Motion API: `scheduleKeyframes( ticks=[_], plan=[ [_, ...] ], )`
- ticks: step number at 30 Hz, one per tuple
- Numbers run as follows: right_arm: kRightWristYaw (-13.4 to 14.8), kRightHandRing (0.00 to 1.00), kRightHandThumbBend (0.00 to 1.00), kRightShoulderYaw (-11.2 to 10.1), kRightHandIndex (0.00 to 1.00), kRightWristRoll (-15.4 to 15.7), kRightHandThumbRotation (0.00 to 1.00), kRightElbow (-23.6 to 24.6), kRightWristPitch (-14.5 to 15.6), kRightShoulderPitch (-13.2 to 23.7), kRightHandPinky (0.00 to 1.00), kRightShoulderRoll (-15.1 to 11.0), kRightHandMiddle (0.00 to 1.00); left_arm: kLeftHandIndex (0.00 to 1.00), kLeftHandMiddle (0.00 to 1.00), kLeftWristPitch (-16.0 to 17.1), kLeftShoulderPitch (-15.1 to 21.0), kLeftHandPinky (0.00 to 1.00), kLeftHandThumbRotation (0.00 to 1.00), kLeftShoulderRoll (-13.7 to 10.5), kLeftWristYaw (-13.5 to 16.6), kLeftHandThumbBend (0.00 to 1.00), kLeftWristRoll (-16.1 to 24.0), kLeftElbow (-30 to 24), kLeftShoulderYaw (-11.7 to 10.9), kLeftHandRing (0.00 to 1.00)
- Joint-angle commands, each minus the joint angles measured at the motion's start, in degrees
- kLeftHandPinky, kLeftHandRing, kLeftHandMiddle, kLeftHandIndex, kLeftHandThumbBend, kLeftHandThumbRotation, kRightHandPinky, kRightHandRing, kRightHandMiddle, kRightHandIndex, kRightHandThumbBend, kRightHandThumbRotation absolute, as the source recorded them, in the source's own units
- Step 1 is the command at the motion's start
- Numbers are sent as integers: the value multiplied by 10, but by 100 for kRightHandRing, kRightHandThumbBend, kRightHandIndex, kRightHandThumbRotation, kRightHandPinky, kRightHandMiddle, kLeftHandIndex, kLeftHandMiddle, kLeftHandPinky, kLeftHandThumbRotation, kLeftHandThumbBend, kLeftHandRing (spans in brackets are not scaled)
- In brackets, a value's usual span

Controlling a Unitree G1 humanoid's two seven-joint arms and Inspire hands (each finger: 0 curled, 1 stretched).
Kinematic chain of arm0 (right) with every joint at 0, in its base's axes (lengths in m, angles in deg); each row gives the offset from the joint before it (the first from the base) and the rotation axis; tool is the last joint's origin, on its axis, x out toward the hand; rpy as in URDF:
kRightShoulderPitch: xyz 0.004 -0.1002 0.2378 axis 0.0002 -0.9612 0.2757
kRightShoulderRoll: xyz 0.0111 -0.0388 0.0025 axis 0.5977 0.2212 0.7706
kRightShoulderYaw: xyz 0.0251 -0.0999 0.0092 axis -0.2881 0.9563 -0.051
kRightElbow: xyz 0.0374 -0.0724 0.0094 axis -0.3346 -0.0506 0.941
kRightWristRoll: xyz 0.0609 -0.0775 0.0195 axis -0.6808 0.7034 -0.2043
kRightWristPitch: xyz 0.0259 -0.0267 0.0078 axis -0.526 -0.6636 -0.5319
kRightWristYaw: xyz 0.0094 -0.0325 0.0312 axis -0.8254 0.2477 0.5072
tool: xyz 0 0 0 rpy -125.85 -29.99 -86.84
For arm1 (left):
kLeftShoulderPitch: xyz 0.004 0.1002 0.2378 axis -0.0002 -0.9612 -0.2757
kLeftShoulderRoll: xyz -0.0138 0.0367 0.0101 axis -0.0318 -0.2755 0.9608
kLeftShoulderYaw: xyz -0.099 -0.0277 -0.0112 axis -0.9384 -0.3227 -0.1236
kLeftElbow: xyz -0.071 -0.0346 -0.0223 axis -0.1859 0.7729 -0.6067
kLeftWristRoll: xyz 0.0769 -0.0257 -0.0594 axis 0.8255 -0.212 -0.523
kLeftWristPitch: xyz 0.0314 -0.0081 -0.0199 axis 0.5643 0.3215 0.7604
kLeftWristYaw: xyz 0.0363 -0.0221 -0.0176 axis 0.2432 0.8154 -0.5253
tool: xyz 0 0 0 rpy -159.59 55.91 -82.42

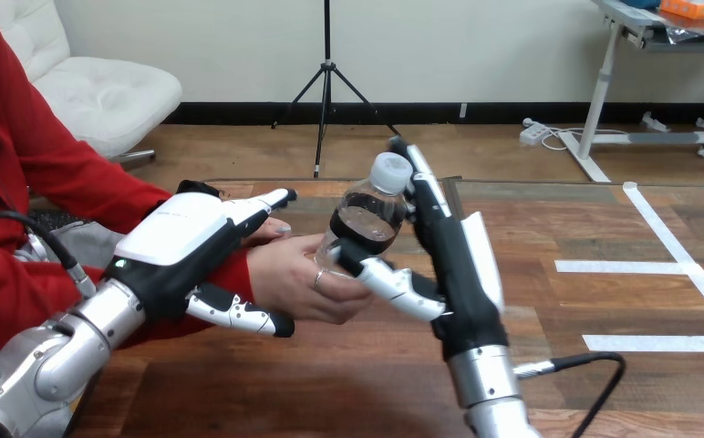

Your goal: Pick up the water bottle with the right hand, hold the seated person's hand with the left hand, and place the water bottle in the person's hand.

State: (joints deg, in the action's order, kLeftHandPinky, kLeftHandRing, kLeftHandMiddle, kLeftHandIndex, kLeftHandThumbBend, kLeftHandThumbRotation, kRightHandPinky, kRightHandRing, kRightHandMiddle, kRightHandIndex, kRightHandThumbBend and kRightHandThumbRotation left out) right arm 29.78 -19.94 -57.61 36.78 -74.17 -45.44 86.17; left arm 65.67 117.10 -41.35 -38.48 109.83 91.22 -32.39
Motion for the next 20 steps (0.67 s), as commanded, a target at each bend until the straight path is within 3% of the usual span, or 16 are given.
scheduleKeyframes(
  ticks=[1, 10, 20],
  plan=[
    [-6, 100, 100, -22, 100, -16, 75, 34, -11, 7, 100, -14, 100, 100, 100, 8, 6, 93, 62, 7, 6, 100, -23, -14, -16, 100],
    [-27, 100, 100, -34, 100, -43, 75, 56, -7, -9, 100, -19, 100, 100, 100, 43, -2, 94, 65, 21, 30, 100, -36, 5, -16, 100],
    [-39, 100, 100, -49, 100, -53, 74, 70, -9, -30, 100, -28, 100, 100, 100, 94, -8, 95, 80, 64, 65, 100, -58, 56, -19, 100]
  ],
)
